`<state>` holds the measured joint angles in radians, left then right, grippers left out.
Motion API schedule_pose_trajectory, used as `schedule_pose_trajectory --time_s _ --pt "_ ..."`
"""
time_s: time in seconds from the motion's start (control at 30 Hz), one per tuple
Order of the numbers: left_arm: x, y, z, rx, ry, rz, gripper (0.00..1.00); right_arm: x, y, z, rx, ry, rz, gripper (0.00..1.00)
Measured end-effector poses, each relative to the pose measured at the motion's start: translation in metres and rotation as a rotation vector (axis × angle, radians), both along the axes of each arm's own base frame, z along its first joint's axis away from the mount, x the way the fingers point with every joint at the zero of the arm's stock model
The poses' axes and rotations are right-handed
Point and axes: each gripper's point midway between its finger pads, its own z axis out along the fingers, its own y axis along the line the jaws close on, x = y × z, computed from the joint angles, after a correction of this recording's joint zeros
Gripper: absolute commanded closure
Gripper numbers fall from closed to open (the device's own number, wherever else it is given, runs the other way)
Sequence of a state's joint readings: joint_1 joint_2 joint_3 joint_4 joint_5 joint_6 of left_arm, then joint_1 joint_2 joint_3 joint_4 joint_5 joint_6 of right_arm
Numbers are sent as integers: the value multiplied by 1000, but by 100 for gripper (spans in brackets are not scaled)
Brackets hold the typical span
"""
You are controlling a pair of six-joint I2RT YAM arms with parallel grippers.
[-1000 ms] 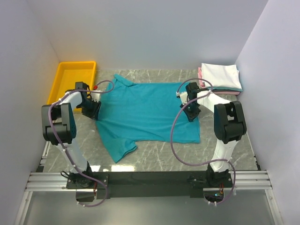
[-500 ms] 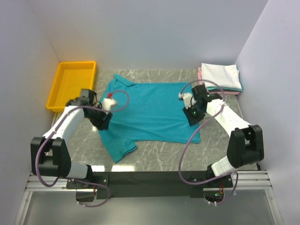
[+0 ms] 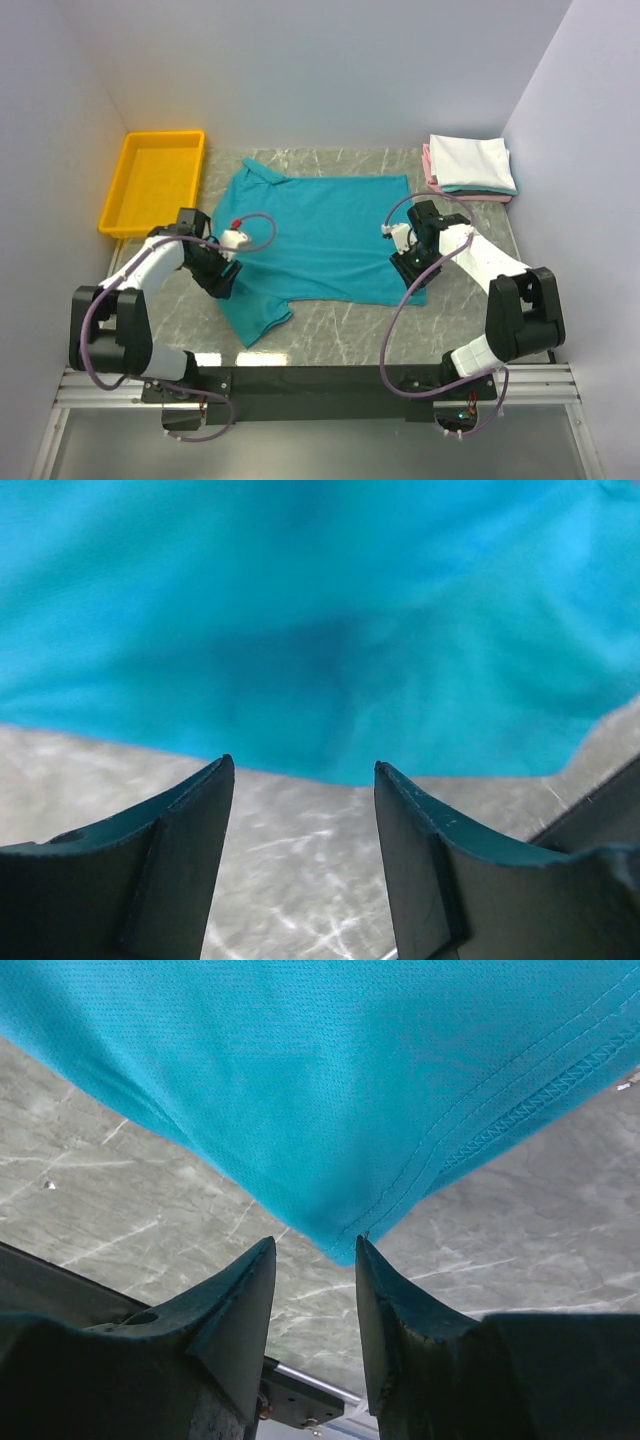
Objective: Fold and stack the t-shirts
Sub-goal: Flatten the tshirt out
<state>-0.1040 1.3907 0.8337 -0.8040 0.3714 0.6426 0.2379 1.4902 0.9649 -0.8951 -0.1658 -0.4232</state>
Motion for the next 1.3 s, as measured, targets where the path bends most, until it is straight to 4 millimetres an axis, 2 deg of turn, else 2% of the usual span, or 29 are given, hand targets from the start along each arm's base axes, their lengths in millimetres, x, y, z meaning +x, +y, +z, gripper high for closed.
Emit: schedule_pose_trajectory --time_s 0.2,0.3,0.5,0.53,0.57,0.67,0.73,0.8,0.9,0.97,1.07,1.17,1.3 --pt "50 33 10 -6 -46 168 34 -2 -1 -1 -2 6 11 52" --pt "63 44 10 1 -59 207 34 -4 -2 -6 -6 18 14 53" --pt "66 47 -1 18 -29 222 34 -14 -7 -22 -31 64 23 57" --pt "66 48 -3 21 -25 227 35 -15 -8 -24 -36 69 26 61" --pt "67 49 -5 24 -23 233 36 -15 -9 -26 -42 72 30 75" --pt "69 53 -8 33 -23 248 38 -16 -10 -30 -51 78 39 93" --pt "70 57 -10 42 -23 257 41 -16 -10 -28 -49 77 40 100" --pt "72 60 -12 49 -23 266 42 -15 -10 -25 -45 69 40 100" --pt "71 65 -18 58 -8 279 43 -9 -8 -6 -34 31 40 100" --pt "70 68 -23 61 10 286 44 2 -5 11 -21 -18 40 100" --pt "70 69 -26 62 27 291 44 21 0 25 -8 -78 40 100" --pt "76 70 -26 63 19 291 44 27 1 19 -15 -59 42 100" --pt "78 71 -26 67 18 294 44 29 -3 -6 -55 14 45 100"
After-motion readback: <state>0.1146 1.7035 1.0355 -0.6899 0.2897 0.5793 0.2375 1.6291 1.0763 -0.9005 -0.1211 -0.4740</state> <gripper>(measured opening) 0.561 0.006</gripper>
